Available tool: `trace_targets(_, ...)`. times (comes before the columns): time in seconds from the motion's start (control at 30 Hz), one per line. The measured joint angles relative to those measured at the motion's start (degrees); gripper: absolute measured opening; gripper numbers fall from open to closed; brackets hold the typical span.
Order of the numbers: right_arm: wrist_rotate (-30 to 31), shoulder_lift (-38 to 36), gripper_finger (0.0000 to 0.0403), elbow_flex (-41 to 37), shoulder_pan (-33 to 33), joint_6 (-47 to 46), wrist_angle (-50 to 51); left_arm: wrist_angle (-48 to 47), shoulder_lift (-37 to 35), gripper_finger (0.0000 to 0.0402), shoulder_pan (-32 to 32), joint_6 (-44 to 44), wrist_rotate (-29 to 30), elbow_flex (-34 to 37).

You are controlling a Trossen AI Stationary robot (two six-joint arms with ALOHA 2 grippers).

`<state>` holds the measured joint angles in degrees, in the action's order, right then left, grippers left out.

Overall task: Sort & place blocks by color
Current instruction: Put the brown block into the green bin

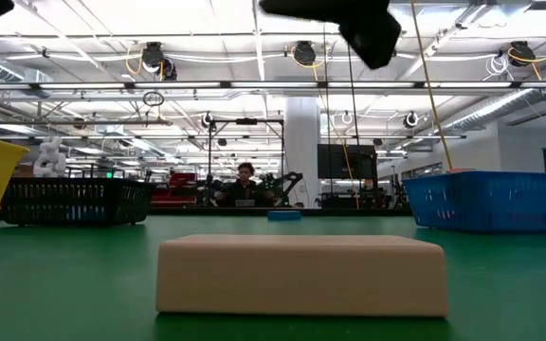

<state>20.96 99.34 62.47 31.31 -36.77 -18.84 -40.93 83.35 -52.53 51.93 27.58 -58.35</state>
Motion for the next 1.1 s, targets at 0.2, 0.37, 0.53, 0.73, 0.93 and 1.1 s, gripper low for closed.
trace_targets(0.2,-1.21,6.21,0.0233,4.32,0.73,-2.58,3.63,5.61,0.00,0.0188,0.00,-4.87,1.19,0.00)
trace_targets(0.37,-1.74,9.57,0.0233,4.35,2.92,-3.07,4.02,7.96,0.00,0.0189,0.00,-7.65,1.46,0.00)
trace_targets(0.53,-1.76,11.45,0.0233,4.40,4.64,-3.61,2.37,8.21,0.00,0.0189,0.02,-8.14,2.04,0.00)
trace_targets(0.73,-3.05,13.28,0.0233,4.40,6.23,-1.74,-0.19,8.38,0.00,0.0189,0.07,-8.11,2.86,0.00)
trace_targets(0.93,-3.13,14.69,0.0233,4.38,7.50,4.89,-0.26,8.56,0.00,0.0189,0.07,-8.05,3.85,0.00)
trace_targets(1.1,-3.05,14.77,0.0233,4.38,7.43,8.42,-0.13,8.57,0.00,0.0189,0.07,-8.75,4.06,0.00)
